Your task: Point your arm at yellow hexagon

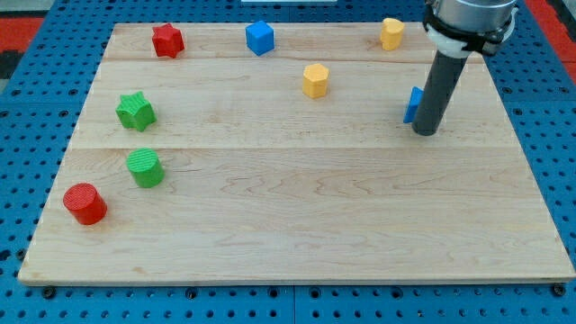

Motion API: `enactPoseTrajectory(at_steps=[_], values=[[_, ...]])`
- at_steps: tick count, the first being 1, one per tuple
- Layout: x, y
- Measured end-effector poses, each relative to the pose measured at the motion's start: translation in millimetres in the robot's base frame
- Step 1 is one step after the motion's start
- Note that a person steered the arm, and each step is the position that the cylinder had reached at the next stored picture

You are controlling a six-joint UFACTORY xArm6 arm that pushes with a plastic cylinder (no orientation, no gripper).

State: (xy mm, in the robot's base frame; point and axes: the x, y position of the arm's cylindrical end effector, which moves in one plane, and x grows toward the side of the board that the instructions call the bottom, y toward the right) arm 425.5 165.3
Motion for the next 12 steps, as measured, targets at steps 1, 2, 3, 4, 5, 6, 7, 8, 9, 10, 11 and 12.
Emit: enactPoseTrajectory(at_steps=[1, 2, 3, 4, 5, 6, 7, 8, 9, 10, 11, 12], values=[[8.4, -45.2], [8.4, -74.4], [8.4, -89.4], [8.4, -89.4], [7.4, -91.5], [6.9, -95.9], [6.9, -104.3], [6.9, -112.8], [6.9, -121.9], [6.9, -139.7], [-1.8, -136.6], [-19.7, -132.0]])
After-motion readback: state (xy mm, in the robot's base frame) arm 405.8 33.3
